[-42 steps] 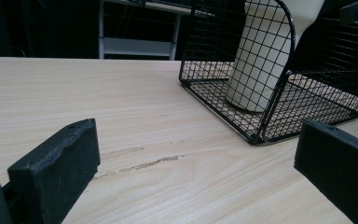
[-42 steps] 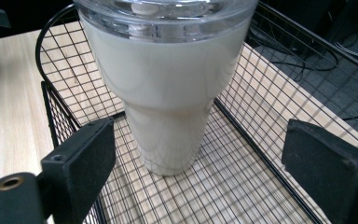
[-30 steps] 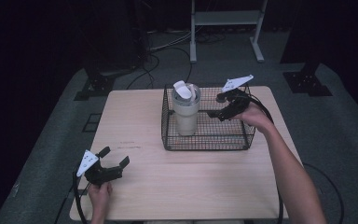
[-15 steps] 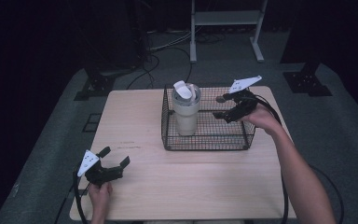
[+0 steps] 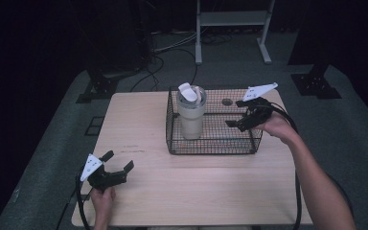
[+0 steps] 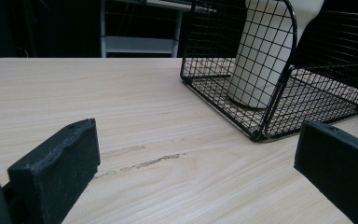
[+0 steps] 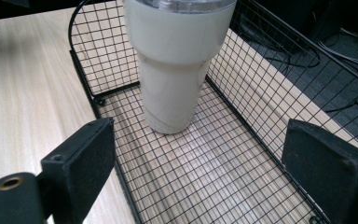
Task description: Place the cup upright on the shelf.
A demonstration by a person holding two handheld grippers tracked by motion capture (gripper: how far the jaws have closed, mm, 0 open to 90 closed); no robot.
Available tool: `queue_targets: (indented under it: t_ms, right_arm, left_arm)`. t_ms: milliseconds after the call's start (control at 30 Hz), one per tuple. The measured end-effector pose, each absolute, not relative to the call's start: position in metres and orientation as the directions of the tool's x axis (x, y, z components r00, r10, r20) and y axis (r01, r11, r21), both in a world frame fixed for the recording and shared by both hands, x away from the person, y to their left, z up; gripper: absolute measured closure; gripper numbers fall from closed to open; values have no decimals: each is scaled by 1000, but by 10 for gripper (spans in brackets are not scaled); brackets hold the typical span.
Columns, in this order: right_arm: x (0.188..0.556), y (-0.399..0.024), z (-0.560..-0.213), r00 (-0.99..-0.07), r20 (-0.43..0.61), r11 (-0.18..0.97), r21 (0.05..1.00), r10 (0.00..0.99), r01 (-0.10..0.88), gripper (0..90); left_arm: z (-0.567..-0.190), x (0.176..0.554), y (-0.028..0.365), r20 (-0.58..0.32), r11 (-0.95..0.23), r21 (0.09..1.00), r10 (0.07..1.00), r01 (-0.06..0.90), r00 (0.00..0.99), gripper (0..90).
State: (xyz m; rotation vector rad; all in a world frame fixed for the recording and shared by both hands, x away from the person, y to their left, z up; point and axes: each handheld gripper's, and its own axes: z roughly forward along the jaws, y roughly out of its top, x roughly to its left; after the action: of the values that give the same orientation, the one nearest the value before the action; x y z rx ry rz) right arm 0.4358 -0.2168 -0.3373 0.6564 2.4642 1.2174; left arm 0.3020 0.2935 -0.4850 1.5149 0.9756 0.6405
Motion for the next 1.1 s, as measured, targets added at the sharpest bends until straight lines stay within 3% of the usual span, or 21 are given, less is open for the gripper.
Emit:
queue_targets:
  t_ms: [1100]
  right_arm:
    - [390, -249, -352, -857, -74, 520, 820, 510, 239, 93]
  left_arm:
    - [-485, 302, 292, -128, 14, 974, 858, 226, 497, 0]
